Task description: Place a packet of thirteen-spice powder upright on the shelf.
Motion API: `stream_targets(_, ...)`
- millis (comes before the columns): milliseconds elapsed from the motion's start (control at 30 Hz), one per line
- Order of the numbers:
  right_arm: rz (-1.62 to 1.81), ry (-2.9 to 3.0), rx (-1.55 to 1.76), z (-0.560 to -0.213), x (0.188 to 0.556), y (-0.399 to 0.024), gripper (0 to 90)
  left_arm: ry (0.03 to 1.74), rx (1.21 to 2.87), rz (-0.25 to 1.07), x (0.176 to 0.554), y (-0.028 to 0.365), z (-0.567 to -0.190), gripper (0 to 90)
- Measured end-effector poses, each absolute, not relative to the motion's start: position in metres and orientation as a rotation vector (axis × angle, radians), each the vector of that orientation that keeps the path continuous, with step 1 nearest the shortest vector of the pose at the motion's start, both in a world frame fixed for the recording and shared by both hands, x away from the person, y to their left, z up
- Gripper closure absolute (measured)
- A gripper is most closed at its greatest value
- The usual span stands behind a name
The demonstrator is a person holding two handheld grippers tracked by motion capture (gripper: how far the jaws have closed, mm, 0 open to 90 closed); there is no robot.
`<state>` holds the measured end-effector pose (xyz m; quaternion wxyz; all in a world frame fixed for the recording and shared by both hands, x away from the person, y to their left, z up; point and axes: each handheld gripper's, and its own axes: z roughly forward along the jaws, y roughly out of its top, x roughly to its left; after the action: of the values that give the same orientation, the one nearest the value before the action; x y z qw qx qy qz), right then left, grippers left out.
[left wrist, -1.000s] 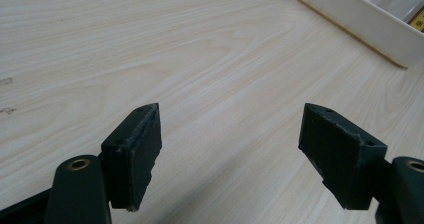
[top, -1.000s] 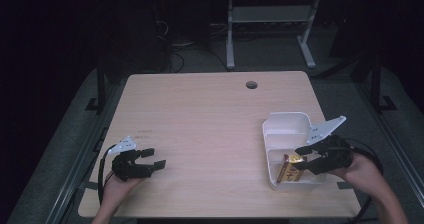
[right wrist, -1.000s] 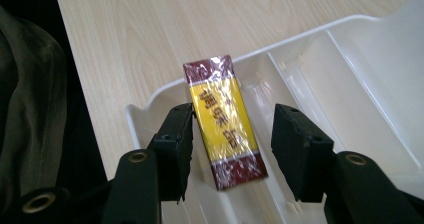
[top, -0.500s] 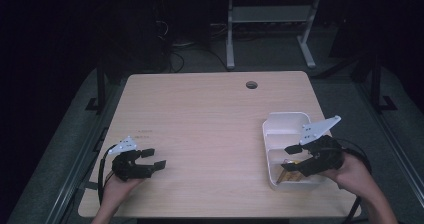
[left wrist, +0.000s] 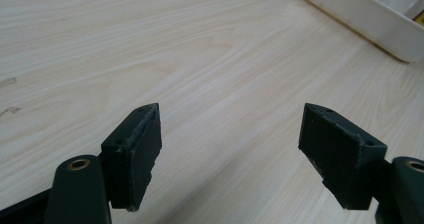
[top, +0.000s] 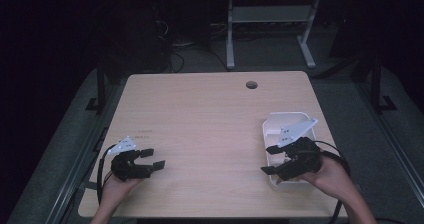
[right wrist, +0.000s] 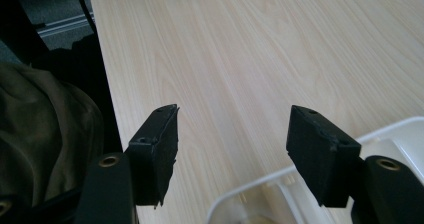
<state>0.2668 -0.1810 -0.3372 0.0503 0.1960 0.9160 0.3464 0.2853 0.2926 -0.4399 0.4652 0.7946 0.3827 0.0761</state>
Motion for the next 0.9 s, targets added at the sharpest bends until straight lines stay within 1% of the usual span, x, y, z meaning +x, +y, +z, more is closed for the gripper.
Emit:
stream_targets(567, 1.121, 2.799, 0.604, -0.345, 0.264, -0.14, 33.2, 0.929, 1.955, 0.186, 0.286, 0.294, -0.44, 24.6)
stream_targets(900, 1.156, 2.815, 0.579, -0.349, 0.268, -0.116, 32.5, 0.919, 1.96, 0.188, 0.285, 0.294, -0.439, 24.5)
